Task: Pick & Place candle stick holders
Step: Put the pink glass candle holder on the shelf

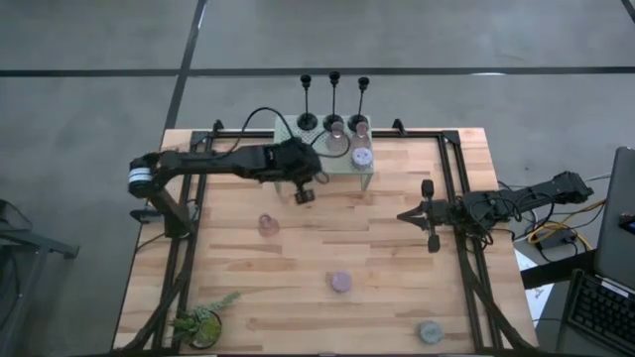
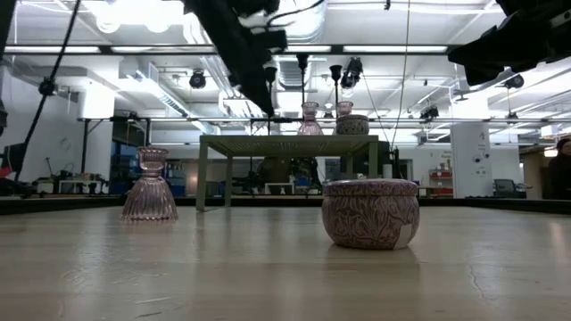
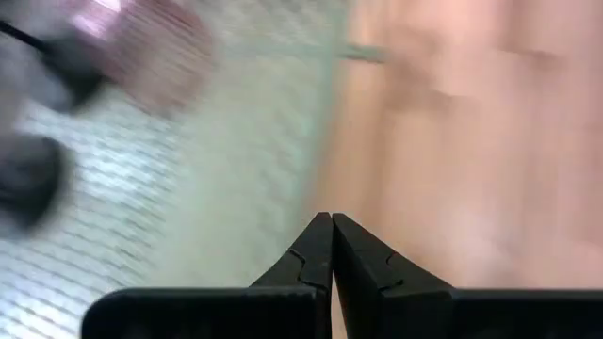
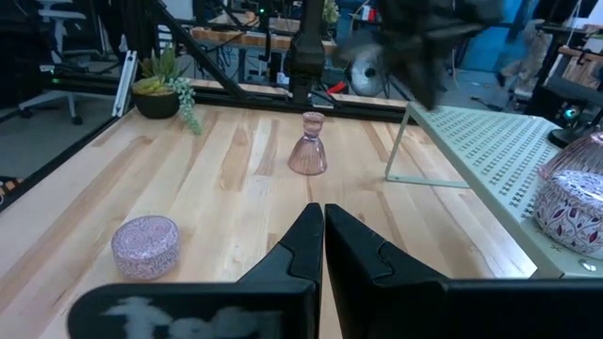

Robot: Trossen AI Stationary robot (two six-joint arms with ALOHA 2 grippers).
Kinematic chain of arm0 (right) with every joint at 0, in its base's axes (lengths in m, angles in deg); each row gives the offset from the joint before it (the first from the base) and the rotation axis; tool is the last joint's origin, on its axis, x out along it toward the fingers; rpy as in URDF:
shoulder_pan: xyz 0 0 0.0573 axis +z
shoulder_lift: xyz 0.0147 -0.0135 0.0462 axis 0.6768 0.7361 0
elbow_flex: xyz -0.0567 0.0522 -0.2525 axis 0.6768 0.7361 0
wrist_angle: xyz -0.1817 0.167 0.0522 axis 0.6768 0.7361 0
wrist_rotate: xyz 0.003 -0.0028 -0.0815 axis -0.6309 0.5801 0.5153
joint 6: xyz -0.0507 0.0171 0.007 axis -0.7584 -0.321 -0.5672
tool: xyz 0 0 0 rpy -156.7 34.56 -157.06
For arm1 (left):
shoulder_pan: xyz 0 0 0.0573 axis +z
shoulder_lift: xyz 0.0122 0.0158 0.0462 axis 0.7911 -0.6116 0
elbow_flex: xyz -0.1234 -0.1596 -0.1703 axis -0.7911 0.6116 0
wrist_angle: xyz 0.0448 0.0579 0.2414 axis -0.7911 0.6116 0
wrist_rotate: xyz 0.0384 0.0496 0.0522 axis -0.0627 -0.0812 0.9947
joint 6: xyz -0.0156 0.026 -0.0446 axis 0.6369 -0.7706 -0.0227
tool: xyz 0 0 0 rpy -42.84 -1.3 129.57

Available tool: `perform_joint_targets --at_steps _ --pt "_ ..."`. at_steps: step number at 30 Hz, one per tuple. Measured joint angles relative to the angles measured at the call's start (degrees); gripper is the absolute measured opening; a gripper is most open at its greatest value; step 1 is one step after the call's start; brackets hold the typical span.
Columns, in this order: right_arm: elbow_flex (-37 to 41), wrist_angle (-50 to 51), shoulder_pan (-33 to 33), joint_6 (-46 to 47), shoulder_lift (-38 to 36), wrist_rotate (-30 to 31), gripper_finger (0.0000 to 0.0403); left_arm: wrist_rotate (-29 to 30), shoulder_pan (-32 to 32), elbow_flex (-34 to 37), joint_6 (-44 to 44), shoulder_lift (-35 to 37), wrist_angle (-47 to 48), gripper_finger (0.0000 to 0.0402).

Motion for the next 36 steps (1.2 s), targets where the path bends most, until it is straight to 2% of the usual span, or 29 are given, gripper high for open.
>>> perform_joint_targets --at_steps 3,10,14,19,23,26,36 --pt "0.0 0.0 0.01 0.01 0.0 -0.01 0.0008 -2.58 -1.98 0.0 4.27 2.74 6.41 0.0012" --pt "0.0 0.0 0.01 0.01 0.02 0.01 0.0008 -1.75 -8.72 0.33 11.87 6.05 18.64 0.0024" --pt "-0.02 -0.01 -0.01 0.01 0.02 0.0 0.0008 -1.34 -13.91 2.34 17.02 6.79 22.34 0.0069" --pt "0.0 -0.02 0.01 0.01 0.02 -0.01 0.0008 0.84 -19.2 5.81 25.32 7.57 26.17 0.0148" --pt "0.0 -0.02 0.01 0.01 0.02 -0.01 0.0008 -0.12 -22.08 10.11 29.41 8.41 25.62 0.0201" --pt "-0.02 -0.01 -0.01 0.01 0.02 0.01 0.0008 -0.59 -23.09 13.2 31.41 8.43 24.78 0.0221" --pt "0.0 0.0 0.01 0.01 0.02 0.01 0.0008 0.79 -23.3 19.8 31.04 8.56 17.6 0.0217"
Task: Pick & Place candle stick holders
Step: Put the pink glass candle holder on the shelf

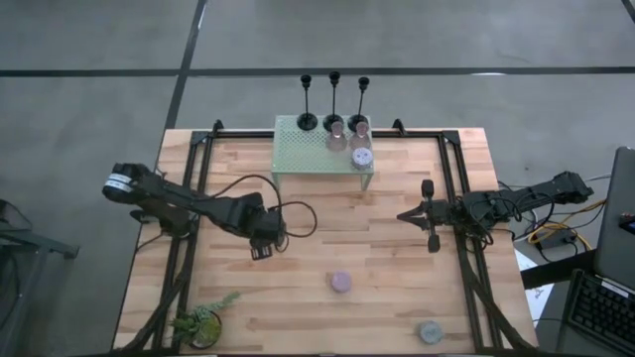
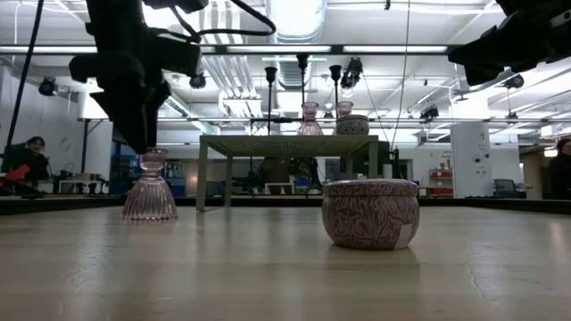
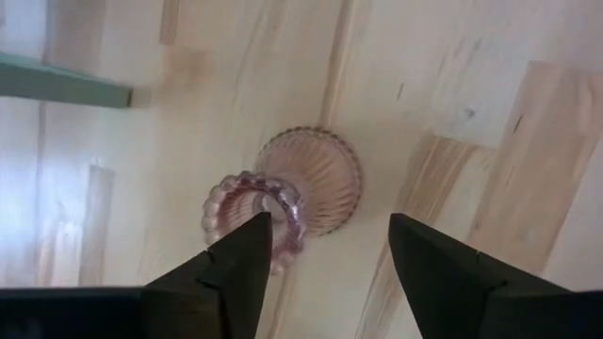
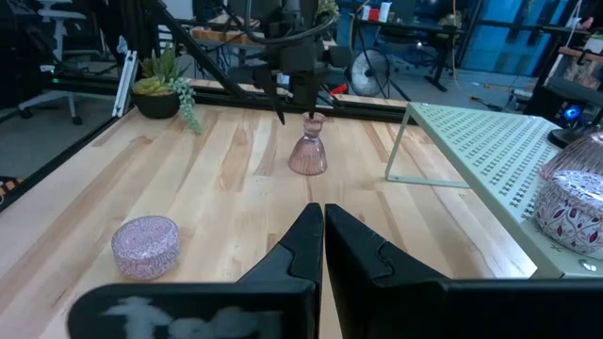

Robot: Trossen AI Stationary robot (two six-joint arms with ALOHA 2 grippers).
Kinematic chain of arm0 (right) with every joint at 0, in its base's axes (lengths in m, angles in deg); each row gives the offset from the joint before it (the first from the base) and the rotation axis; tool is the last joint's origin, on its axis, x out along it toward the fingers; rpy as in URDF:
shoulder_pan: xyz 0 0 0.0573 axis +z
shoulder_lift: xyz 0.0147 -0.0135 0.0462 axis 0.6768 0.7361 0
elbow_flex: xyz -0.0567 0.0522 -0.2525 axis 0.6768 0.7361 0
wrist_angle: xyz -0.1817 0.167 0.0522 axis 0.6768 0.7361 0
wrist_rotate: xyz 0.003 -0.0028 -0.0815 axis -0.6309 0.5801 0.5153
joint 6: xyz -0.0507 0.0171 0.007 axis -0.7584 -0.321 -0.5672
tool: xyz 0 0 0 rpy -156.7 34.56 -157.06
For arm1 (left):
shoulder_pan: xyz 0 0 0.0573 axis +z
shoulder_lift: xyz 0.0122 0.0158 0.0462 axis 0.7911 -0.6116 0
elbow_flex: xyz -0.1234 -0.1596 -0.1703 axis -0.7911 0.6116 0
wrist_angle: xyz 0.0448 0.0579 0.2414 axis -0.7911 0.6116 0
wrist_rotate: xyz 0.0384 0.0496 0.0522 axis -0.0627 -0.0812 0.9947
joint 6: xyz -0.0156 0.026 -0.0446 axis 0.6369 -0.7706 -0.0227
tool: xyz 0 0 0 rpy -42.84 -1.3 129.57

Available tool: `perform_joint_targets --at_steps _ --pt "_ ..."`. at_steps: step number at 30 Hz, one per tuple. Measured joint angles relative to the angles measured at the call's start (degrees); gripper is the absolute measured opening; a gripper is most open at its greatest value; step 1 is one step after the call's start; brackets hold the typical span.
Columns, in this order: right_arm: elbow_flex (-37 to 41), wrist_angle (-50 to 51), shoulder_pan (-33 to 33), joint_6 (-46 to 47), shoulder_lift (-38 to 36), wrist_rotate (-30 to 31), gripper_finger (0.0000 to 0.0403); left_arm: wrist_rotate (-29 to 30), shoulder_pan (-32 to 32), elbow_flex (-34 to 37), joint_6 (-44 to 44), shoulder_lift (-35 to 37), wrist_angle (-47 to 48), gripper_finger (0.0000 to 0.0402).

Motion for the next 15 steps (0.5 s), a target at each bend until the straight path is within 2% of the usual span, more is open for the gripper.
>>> perform_joint_targets --at_steps 7,15 --pt "-0.02 0.0 -0.02 0.0 0.0 -0.02 0.0008 0.93 -0.07 1.8 -0.13 -0.02 -0.5 0.0197" --pt "-0.01 -0.01 0.0 0.0 0.0 -0.01 0.0008 4.28 -0.02 1.8 0.15 0.0 -0.6 0.0105"
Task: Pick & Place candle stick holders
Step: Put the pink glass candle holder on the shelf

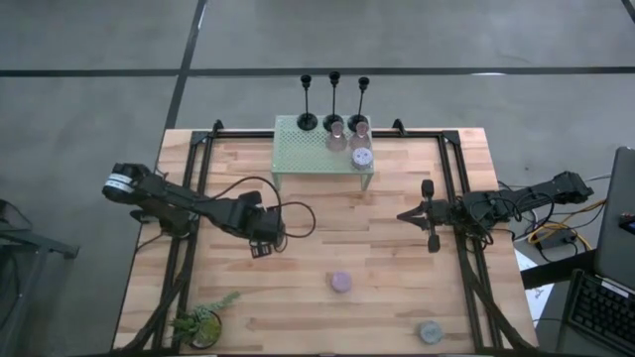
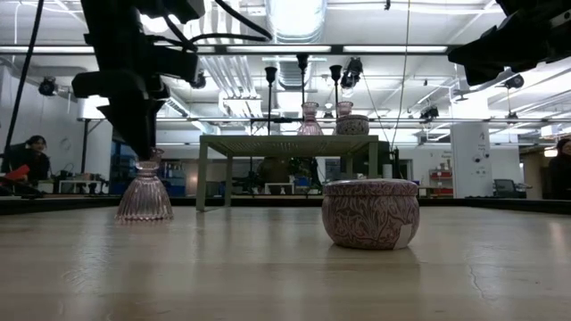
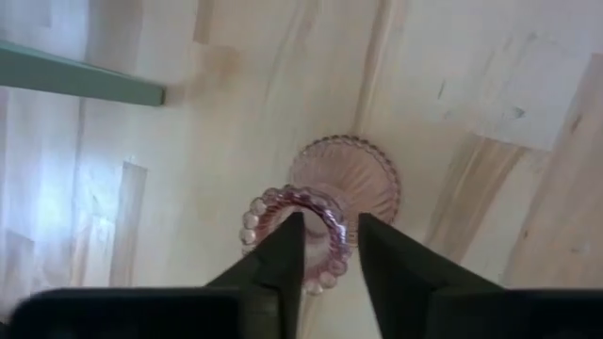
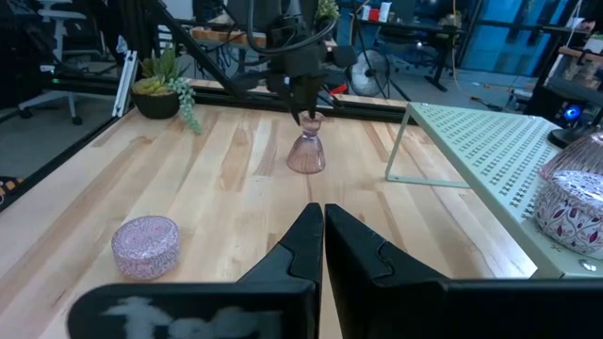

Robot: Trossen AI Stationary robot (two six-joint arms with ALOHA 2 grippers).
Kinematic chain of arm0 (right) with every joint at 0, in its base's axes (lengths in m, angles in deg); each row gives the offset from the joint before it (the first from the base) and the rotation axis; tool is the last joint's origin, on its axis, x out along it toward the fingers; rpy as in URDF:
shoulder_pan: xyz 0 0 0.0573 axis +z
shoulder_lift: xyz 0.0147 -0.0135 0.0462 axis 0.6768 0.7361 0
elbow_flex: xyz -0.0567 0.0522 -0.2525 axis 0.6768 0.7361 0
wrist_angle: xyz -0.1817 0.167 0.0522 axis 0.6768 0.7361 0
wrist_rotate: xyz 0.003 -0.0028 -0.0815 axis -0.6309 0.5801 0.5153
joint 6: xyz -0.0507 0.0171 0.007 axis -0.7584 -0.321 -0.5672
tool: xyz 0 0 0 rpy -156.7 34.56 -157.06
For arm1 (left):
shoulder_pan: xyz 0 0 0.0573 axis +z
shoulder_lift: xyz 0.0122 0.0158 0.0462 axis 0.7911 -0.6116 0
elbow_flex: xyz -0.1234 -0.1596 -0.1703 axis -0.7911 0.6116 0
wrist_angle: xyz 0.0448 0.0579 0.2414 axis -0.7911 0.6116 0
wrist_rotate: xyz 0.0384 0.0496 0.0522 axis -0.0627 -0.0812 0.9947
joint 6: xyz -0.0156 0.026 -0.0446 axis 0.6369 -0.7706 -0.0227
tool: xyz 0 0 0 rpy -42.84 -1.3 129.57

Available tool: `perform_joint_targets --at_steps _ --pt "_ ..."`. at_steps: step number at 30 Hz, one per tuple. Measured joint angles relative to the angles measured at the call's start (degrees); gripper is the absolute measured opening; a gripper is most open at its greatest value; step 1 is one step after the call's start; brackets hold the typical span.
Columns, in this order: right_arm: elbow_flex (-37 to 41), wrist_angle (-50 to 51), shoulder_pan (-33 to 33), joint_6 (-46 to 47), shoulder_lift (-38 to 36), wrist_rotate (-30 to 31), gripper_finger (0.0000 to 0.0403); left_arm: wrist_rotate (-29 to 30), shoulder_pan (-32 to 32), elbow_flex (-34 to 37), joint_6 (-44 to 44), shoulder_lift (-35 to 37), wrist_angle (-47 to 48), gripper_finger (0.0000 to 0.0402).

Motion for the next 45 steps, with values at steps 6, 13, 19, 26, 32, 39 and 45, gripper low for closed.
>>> perform_joint_targets --at_steps 6,13,19,26,32,39,45 --pt "-0.01 0.01 -0.02 -0.02 0.0 -0.01 0.0008 1.42 0.02 -0.04 -0.28 0.11 -0.05 0.0022" --pt "-0.01 0.01 -0.01 -0.01 -0.02 -0.01 0.0008 2.27 0.0 -1.16 -0.29 0.2 -0.49 0.0032" --pt "0.0 -0.01 0.0 -0.01 -0.01 0.0 0.0008 3.65 0.02 -6.51 -3.95 0.2 -0.49 0.0018" --pt "0.01 -0.01 -0.02 -0.01 -0.01 0.0 0.0008 9.16 1.57 -14.73 -11.66 0.2 -0.5 0.0024" --pt "0.0 0.0 -0.02 -0.01 -0.01 0.01 0.0008 14.73 5.12 -21.52 -20.07 0.2 -3.16 0.0022" --pt "-0.01 0.01 0.0 0.0 0.0 0.01 0.0008 15.8 12.79 -25.43 -27.62 0.2 -7.31 0.0026" --pt "0.0 -0.01 -0.02 -0.01 -0.01 0.0 0.0008 11.34 19.86 -25.55 -33.38 0.08 -14.28 0.0026"
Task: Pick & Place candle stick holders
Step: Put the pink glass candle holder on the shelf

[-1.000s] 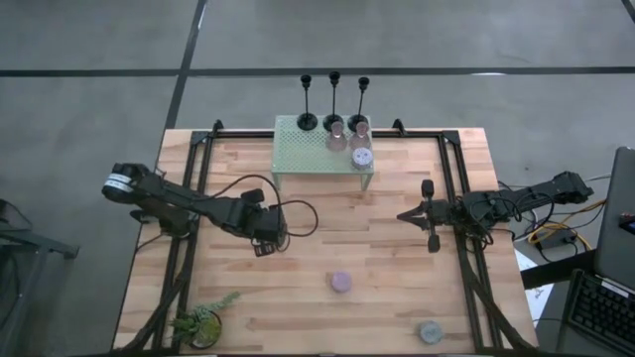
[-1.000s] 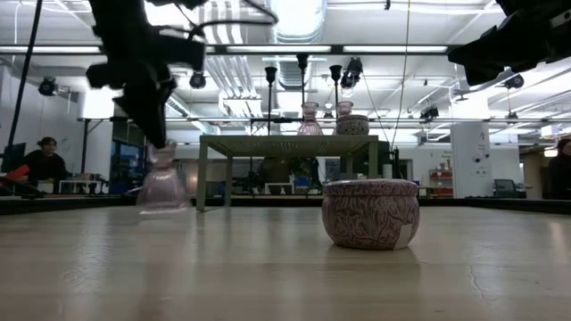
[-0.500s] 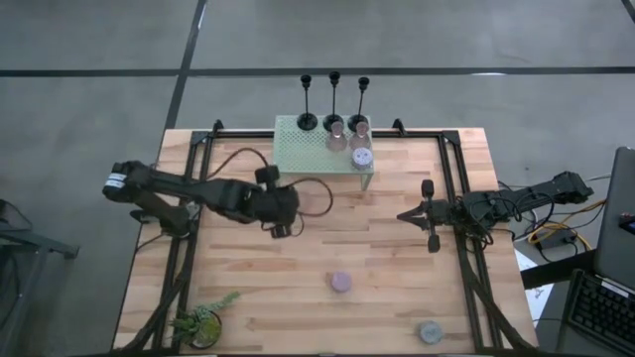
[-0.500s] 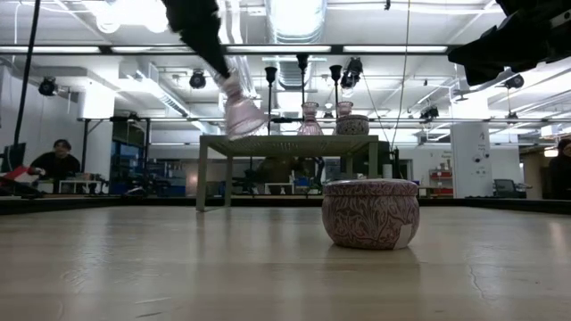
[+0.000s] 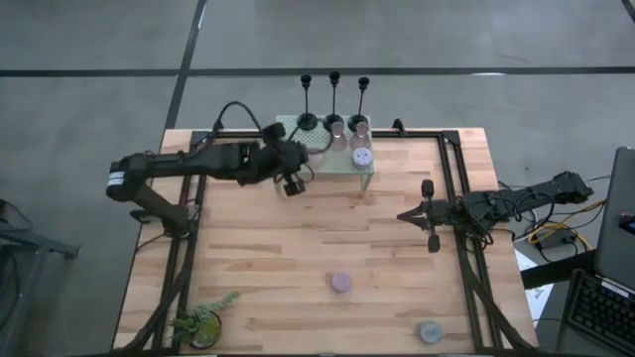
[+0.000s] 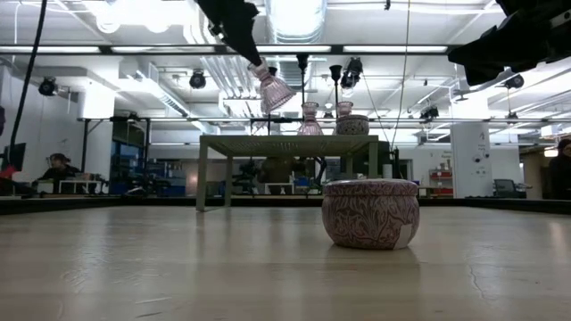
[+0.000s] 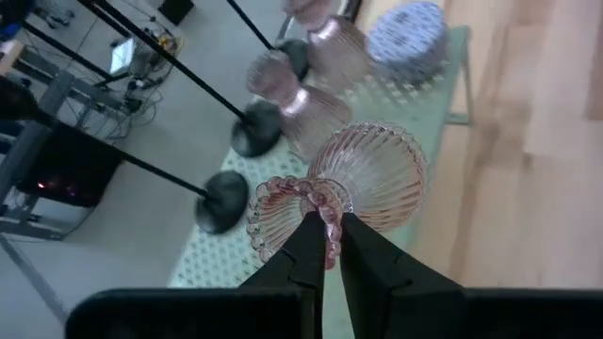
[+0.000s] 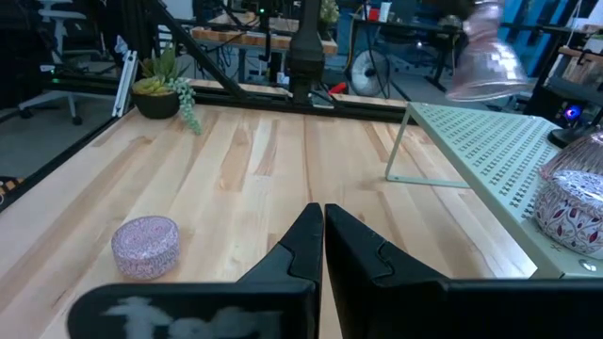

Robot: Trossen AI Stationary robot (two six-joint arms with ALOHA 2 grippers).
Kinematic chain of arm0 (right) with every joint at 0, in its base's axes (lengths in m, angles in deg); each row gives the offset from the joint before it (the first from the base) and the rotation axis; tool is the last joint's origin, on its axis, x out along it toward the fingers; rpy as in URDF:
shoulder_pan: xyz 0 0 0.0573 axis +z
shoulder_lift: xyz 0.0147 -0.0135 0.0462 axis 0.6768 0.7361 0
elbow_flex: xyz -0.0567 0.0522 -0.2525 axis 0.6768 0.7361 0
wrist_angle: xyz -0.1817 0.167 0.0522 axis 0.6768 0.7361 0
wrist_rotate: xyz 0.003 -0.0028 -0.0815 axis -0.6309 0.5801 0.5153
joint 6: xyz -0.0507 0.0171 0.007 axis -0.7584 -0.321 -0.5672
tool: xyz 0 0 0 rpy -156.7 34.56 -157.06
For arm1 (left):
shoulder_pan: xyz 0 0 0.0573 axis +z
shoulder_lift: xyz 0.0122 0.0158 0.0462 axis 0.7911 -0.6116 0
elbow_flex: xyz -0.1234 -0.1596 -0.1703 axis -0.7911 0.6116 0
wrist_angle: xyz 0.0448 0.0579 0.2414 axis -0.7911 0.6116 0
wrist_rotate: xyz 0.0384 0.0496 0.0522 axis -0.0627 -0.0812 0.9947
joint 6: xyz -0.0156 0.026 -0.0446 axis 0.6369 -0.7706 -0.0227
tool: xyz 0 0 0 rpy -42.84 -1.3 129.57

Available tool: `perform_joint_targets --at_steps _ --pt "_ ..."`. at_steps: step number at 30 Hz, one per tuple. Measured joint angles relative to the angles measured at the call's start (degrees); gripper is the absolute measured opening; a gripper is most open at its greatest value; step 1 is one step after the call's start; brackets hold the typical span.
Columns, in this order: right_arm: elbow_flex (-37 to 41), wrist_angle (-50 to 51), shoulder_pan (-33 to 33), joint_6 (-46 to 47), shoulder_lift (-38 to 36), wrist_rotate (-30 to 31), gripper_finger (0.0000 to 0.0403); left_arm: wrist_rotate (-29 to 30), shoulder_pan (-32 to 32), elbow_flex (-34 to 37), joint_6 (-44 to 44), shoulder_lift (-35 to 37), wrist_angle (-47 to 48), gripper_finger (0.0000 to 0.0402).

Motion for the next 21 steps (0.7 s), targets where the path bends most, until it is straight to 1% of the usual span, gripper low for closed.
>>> perform_joint_targets --at_steps 3,5,9,14,21 --pt "0.0 0.02 0.02 0.01 -0.01 -0.02 0.0008 -0.35 3.19 -0.53 -3.06 -0.75 -0.69 0.0027" --pt "0.02 0.0 0.02 0.01 -0.01 0.01 0.0008 -0.87 5.5 -1.36 -3.28 -1.72 -0.81 0.0027" --pt "0.01 0.0 -0.01 0.0 0.01 0.01 0.0008 -3.98 9.15 -3.53 -4.45 -4.23 0.31 0.0027" --pt "-0.01 0.02 0.0 0.0 0.01 0.01 0.0008 -5.22 11.24 -7.13 -7.35 -8.55 4.16 0.0027" --pt "0.0 0.01 0.0 0.01 0.0 -0.01 0.0008 -4.69 12.42 -11.71 -11.05 -13.28 5.3 0.0028"
